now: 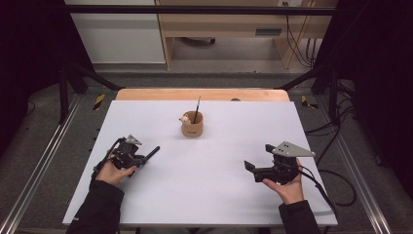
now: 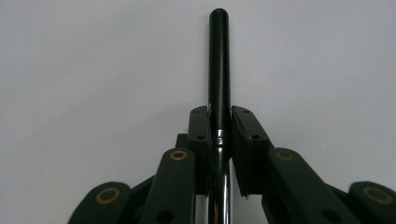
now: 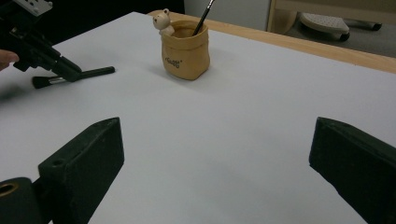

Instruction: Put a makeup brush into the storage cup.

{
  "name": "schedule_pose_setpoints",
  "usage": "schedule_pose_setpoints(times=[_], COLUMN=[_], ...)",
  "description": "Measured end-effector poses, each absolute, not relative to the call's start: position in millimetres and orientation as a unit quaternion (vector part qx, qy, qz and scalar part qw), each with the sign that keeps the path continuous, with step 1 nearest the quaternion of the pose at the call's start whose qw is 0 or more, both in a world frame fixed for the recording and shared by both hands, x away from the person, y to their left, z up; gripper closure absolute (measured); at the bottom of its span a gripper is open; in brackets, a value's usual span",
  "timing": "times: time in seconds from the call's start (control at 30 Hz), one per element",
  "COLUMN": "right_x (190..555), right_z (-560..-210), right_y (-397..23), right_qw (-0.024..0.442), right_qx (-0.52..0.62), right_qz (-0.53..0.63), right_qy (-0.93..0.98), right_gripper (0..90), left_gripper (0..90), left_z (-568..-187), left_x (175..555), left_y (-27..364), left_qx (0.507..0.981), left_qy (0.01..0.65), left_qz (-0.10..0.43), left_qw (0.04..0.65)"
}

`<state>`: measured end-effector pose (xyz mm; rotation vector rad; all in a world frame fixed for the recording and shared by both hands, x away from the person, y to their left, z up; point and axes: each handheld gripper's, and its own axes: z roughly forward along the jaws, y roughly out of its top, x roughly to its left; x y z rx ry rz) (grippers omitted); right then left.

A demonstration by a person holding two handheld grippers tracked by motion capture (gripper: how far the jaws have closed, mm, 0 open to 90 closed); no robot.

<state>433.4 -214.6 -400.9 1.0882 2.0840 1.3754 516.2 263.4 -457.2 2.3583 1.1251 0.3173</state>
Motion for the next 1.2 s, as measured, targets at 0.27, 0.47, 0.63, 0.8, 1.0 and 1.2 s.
schedule_pose_setpoints(times=[0.27, 0.47, 0.63, 0.8, 1.0, 1.2], right_x=[433, 433, 433, 434, 434, 434], right_z=[-401, -401, -400, -401, -401, -401], right_y=[-215, -215, -215, -215, -215, -215], right_qw=[0.208, 0.207, 0.206, 0.206, 0.207, 0.206], right_qx=[0.391, 0.392, 0.392, 0.392, 0.391, 0.391], right_qz=[0.493, 0.495, 0.495, 0.494, 0.494, 0.493], right_qy=[0.749, 0.748, 0.748, 0.748, 0.748, 0.749], right_gripper=[3.8, 3.8, 3.8, 3.8, 3.8, 3.8], left_gripper=[77.5, 64.7, 56.4, 52.0, 53.1, 59.2], left_z=[-457, -455, -449, -445, -448, -450], left_x=[517, 518, 520, 523, 528, 530], left_y=[264, 263, 263, 260, 258, 255], left_qx=[0.867, 0.873, 0.874, 0.882, 0.887, 0.891], left_qy=[0.414, 0.406, 0.404, 0.402, 0.403, 0.399], left_qz=[0.113, 0.111, 0.114, 0.109, 0.102, 0.096], left_qw=[0.253, 0.247, 0.244, 0.221, 0.201, 0.195])
